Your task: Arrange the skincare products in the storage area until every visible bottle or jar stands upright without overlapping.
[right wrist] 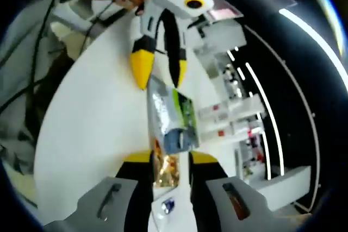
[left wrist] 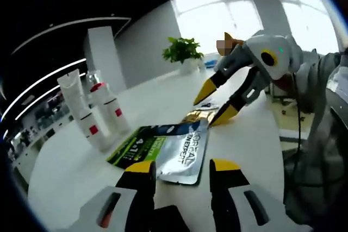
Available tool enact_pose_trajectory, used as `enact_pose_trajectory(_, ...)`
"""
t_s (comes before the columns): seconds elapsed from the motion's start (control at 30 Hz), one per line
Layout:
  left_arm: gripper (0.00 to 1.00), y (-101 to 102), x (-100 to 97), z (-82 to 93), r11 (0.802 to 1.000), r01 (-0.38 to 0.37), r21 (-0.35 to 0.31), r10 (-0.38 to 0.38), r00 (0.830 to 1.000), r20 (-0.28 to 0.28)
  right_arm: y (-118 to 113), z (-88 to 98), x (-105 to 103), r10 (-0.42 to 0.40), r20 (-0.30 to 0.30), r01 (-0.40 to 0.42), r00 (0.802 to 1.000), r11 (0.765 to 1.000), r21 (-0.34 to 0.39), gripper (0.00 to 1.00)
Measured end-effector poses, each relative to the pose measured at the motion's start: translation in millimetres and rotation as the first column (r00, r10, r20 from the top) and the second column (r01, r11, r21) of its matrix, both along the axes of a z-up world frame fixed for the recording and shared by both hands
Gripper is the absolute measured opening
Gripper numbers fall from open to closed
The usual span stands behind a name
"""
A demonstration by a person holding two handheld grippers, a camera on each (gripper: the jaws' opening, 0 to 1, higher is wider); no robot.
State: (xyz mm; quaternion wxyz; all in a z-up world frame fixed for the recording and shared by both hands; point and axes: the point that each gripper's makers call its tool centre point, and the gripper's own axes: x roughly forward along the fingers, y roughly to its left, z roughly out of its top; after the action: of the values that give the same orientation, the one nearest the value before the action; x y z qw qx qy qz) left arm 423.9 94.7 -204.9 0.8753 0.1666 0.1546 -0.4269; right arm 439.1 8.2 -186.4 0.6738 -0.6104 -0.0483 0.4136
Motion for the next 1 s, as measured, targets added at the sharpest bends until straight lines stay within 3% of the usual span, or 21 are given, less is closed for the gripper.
enact_pose_trajectory(0.17,0.18,-3.6,-3.4,-1.6,0.999,0.047,0.007,-0.048,0.999,0.021,5.6,-5.1,-1.1,0.019,0.007,-0.019,1.000,1.000,-0.017,0.19)
enact_pose_trajectory(0.27,0.07,-9.5,-7.8,-3.9,0.997,0.075,-0.018,-0.075,0.997,-0.020,10.6,-6.8,-1.0,0.031,0.014,-0.031,0.999,0.999,-0.029,0.18)
enact_pose_trajectory(0.33,0.04,-10.2,-7.8,-4.2,0.997,0.078,-0.021,-0.078,0.997,-0.018,13.0,-9.1,-1.0,0.035,0.014,-0.035,0.999,0.998,-0.043,0.15)
enact_pose_trajectory(0.5,0.01,-11.1,-10.1,-4.7,0.996,0.091,0.004,-0.091,0.996,0.013,18.1,-16.4,-2.2,0.044,-0.004,-0.044,0.999,0.997,-0.065,0.02)
enact_pose_trajectory(0.63,0.01,-10.6,-10.5,-4.9,0.996,0.093,0.019,-0.093,0.995,0.024,17.9,-18.7,-2.0,0.044,0.005,-0.044,0.999,0.994,-0.102,0.00)
enact_pose_trajectory(0.67,0.03,-9.9,-9.9,-4.6,0.995,0.094,0.033,-0.095,0.995,0.037,18.2,-17.8,-2.8,0.048,0.007,-0.047,0.999,0.993,-0.110,0.00)
enact_pose_trajectory(0.73,0.09,-6.5,-3.6,0.1,0.993,0.077,0.093,-0.089,0.986,0.141,18.2,-10.8,-2.5,0.027,0.020,-0.024,0.999,0.993,-0.113,0.00)
enact_pose_trajectory(0.77,0.16,-5.1,-1.4,4.3,0.993,0.052,0.109,-0.074,0.976,0.204,18.3,-5.6,-2.8,0.029,0.036,-0.025,0.999,0.994,-0.111,0.00)
enact_pose_trajectory(0.83,0.31,-3.8,1.2,11.1,0.992,0.018,0.127,-0.051,0.961,0.270,21.0,9.0,-2.0,0.047,0.089,-0.039,0.995,0.995,-0.093,0.00)
enact_pose_trajectory(0.93,0.52,-5.2,2.1,18.6,0.991,-0.012,0.135,-0.033,0.945,0.324,22.2,27.3,-1.0,0.039,0.125,-0.031,0.991,0.997,-0.070,0.00)
enact_pose_trajectory(1.0,0.53,-6.2,3.1,24.9,0.989,-0.038,0.146,-0.018,0.930,0.367,23.8,37.3,-1.6,0.034,0.138,-0.026,0.990,0.998,-0.055,0.00)
